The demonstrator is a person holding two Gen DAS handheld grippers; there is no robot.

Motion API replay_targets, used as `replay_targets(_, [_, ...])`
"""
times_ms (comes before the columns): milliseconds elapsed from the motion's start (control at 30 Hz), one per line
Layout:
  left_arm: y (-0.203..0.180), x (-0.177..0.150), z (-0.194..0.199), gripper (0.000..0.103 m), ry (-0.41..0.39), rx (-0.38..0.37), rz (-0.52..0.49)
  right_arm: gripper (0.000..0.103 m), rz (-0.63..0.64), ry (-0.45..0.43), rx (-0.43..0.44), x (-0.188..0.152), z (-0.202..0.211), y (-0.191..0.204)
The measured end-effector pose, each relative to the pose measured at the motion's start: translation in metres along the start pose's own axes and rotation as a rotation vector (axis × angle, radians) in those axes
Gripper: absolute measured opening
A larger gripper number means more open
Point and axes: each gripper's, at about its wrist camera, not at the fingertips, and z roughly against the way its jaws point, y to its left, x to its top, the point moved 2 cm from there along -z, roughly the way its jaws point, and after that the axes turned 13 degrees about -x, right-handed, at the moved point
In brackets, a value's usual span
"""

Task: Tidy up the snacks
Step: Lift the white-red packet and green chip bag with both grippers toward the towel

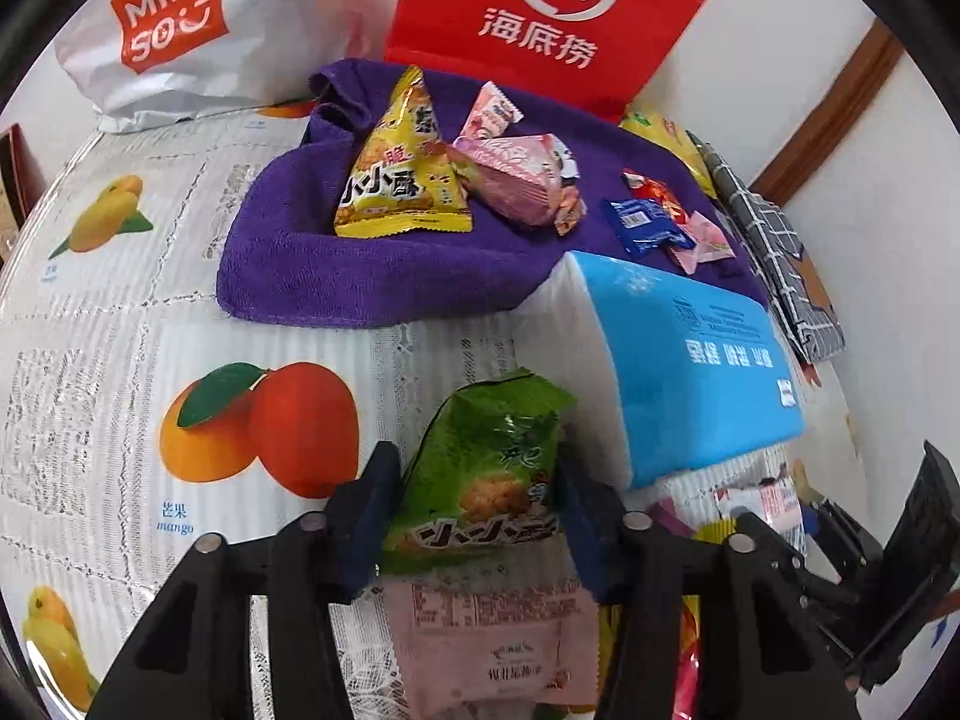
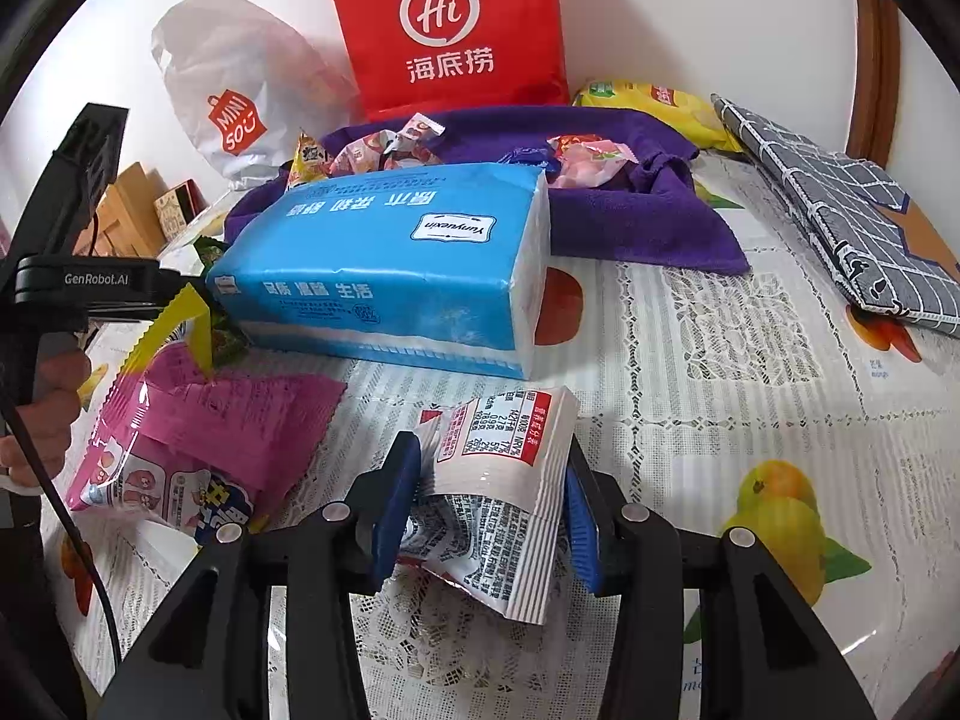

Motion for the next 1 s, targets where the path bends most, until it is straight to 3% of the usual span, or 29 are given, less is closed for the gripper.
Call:
replay_targets(100, [-0.002,-0.002,0.007,0.046,-0.018,0.033,-0.027,0.041,-0.008,-0.001,-0.009,0.000,0.000,-0.002])
replay_targets(467, [-0.004,-0.007,0.052,0.045,-0.092,0.010,-0.008,0.023,-0.052,-0.022,-0.011,0.004,0.020,-0.009])
replay_targets(800, [-0.028,-0.009,0.073,0.045,-0.119,-0.025,-0.031,0.023,-0.044,-0.073,-0.019,0.015,0.057,-0.006])
replay_targets(1000, [-0.047,-0.005,0.081,0.045,-0.126,-0.034,-0.058,0.023,-0.060,-0.114,-0.049,0.038,0.077,-0.011])
